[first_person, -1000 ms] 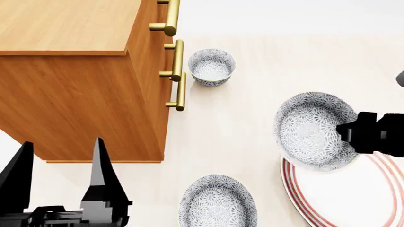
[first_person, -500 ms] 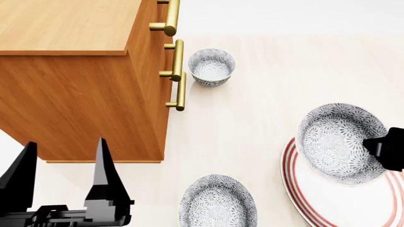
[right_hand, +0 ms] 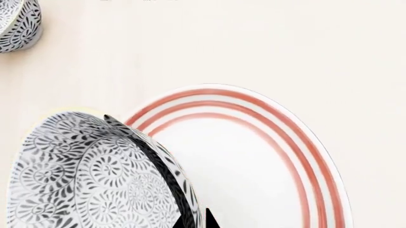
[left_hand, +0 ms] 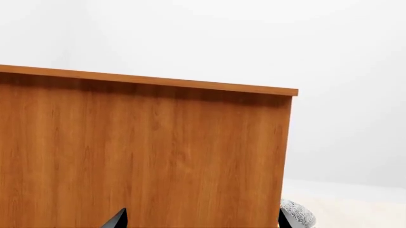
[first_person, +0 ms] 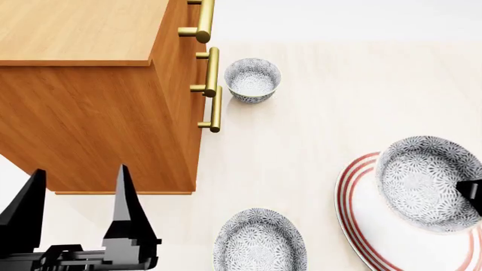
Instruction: Put the bowl in the middle on the plate.
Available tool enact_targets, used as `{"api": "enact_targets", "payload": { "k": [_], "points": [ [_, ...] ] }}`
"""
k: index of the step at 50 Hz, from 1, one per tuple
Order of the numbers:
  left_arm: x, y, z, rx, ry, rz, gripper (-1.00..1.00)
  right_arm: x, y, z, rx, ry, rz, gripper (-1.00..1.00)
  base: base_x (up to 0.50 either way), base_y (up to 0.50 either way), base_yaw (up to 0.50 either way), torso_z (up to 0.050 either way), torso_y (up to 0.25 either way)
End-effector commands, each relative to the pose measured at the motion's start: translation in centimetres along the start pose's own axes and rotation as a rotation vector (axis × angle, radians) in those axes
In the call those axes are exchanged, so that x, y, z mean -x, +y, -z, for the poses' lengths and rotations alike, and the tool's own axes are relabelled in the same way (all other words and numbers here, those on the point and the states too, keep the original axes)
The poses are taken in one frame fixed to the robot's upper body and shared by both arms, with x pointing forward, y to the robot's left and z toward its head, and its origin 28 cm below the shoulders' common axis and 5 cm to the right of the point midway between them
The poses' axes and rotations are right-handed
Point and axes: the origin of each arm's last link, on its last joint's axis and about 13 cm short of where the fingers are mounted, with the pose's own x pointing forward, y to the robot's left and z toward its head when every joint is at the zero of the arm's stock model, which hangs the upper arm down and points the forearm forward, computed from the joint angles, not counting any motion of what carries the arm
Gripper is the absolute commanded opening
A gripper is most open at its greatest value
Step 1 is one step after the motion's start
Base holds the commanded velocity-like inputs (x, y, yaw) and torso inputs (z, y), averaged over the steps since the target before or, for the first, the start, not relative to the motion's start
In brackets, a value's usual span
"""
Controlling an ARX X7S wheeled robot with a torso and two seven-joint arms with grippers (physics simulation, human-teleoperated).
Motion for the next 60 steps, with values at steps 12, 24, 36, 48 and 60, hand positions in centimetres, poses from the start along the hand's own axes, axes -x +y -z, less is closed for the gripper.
{"api": "enact_targets", "payload": {
  "k": [12,24,36,48,60],
  "points": [
    [0.0,-0.1,0.2,-0.002,0.003,0.004,1.0,-0.6,-1.1,-0.5,-0.069,-0.105,0.04,-1.0,0.0,0.0,0.0,0.0,0.0],
    [0.0,-0.1,0.1,-0.002,0.003,0.005,1.0,-1.8,-1.5,0.5,-0.087,-0.1,0.041,-1.0,0.0,0.0,0.0,0.0,0.0],
    [0.0,-0.1,0.1,-0.003,0.004,0.004,1.0,-2.5,-1.8,1.1,-0.098,-0.096,0.047,-1.0,0.0,0.0,0.0,0.0,0.0],
    [0.0,-0.1,0.2,-0.002,0.006,0.005,1.0,-3.1,-2.0,1.9,-0.108,-0.093,0.039,-1.0,0.0,0.0,0.0,0.0,0.001],
    [0.0,-0.1,0.1,-0.002,0.006,0.006,1.0,-3.2,-2.0,2.1,-0.11,-0.086,0.032,-1.0,0.0,0.0,0.0,0.0,0.0]
  ]
}}
